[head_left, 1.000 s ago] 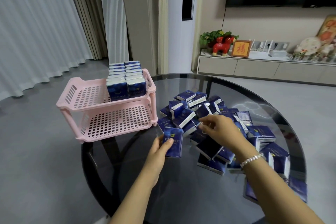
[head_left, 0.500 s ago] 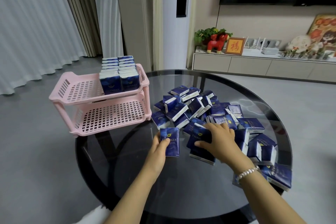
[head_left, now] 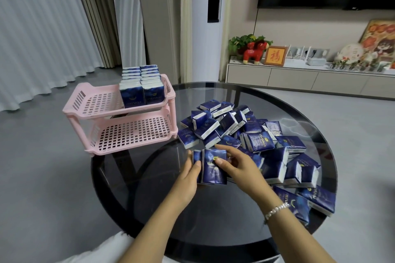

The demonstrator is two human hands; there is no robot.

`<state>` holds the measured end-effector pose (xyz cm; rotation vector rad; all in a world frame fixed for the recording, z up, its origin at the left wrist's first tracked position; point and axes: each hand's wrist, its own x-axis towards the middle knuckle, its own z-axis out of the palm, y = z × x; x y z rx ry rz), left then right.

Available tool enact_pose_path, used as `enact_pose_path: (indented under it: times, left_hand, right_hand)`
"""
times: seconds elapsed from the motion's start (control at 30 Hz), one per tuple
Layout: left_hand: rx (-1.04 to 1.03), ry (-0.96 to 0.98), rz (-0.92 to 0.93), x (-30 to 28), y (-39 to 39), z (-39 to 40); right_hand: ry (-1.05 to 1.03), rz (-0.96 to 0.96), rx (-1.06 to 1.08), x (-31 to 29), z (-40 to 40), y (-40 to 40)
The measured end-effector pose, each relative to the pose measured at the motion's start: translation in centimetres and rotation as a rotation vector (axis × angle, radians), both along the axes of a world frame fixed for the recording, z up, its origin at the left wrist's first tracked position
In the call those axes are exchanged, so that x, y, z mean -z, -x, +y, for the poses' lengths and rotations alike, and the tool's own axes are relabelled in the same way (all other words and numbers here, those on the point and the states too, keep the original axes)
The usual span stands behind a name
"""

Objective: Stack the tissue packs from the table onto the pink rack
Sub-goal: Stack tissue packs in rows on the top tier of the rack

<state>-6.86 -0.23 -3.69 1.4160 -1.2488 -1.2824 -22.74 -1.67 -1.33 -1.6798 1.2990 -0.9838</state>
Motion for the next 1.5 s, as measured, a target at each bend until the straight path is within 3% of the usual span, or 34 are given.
enact_pose_path:
  times: [0.17,0.3,0.43,0.57,0.8,1.0,1.1,1.33,1.5]
  left_hand:
    - [0.085,0.006,-0.009,-0.3,0.1,0.5]
    - [0.034,0.026,0.030,0.0,-0.2,0.3]
    - [-0.043,0.057,0.079,-0.4,-0.1,0.3]
    - [-0.059,0.066,0.099,-0.7,0.2,0.4]
    - [-0.089,0.061,0.103,-0.5,-0.2,0.3]
    - [-0.098,0.053,0.110,-0.4,-0.2,0.3]
    - [-0.105,0.060,0.114,-0.5,-0.2,0.2]
    - [-0.109,0.037,0.085,-0.5,-0.8,0.4]
    - [-0.041,-0.020,0.038,-0.9,-1.1,0.7]
  right_hand:
    - [0.060,0.080,0.011,0.4,0.0,-1.1]
    - [0.058,0.121,0.081,0.0,-0.2,0.3]
    - [0.166,0.518,0.288,-0.1,-1.3,3.3]
    - [0.056,0.908,0.274,-0.7,-2.0,4.4]
    - [-0.079,0.945,0.211,-1.0,-2.5,3.9]
    - [-0.058,0.839,0.221,-1.2,-1.7,4.0]
    - [-0.063,0.680,0.196,-1.2,-1.2,3.8]
    - [-0.056,0.101,0.135,-1.6,-0.7,3.8]
    - [0.012,0.023,-0.020,-2.4,-0.6,3.7]
